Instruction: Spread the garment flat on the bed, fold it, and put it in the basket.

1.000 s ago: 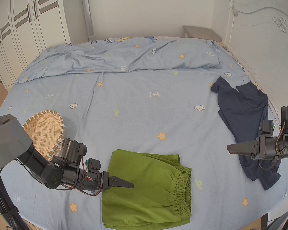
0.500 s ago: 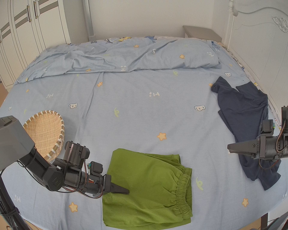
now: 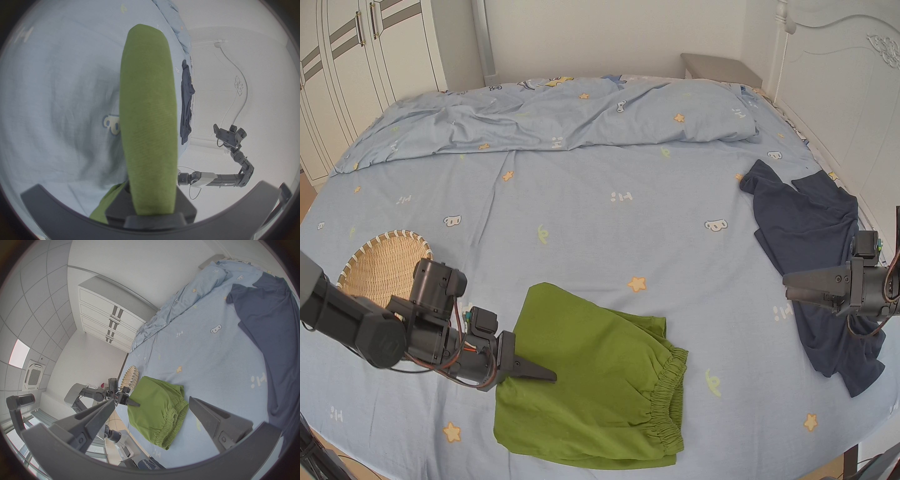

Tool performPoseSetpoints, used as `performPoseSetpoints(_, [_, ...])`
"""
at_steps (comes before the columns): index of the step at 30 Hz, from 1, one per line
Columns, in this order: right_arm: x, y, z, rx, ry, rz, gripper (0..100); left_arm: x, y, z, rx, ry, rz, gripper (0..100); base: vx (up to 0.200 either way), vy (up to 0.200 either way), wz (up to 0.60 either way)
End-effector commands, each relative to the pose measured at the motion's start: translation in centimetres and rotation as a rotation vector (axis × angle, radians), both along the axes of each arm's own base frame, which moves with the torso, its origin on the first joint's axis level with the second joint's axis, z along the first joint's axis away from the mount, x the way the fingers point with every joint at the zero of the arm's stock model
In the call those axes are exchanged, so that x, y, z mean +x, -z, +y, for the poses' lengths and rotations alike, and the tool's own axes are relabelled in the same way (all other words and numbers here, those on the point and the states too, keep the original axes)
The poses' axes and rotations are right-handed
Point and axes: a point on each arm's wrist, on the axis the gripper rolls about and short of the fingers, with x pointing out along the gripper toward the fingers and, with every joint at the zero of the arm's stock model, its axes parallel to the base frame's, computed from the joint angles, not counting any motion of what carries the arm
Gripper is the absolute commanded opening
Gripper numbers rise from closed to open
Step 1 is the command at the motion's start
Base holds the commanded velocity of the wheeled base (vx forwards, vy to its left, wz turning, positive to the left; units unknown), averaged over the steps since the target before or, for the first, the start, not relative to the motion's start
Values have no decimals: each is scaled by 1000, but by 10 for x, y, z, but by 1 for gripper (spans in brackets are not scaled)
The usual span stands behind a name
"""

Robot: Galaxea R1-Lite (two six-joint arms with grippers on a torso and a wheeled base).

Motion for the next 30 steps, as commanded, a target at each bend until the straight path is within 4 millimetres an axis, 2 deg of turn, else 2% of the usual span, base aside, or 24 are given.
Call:
performPoseSetpoints(1, [-4, -27, -7, 18, 47, -34, 100, 11, -83, 10, -7, -23, -80, 0, 0, 0, 0])
performPoseSetpoints(7, [-6, -27, -14, 18, 78, -30, 100, 12, -80, 25, 55, 5, -103, 0, 0, 0, 0])
performPoseSetpoints(13, [-8, -24, -10, 18, 57, -19, 100, 9, -84, 27, 62, 0, -99, 0, 0, 200, 0])
performPoseSetpoints(16, [-8, -24, -10, 18, 57, -21, 100, 6, -92, 27, 63, -1, -108, 0, 0, 200, 0])
performPoseSetpoints(30, [-8, -25, -9, 18, 56, -22, 100, 6, -94, 27, 63, 1, -114, 0, 0, 200, 0])
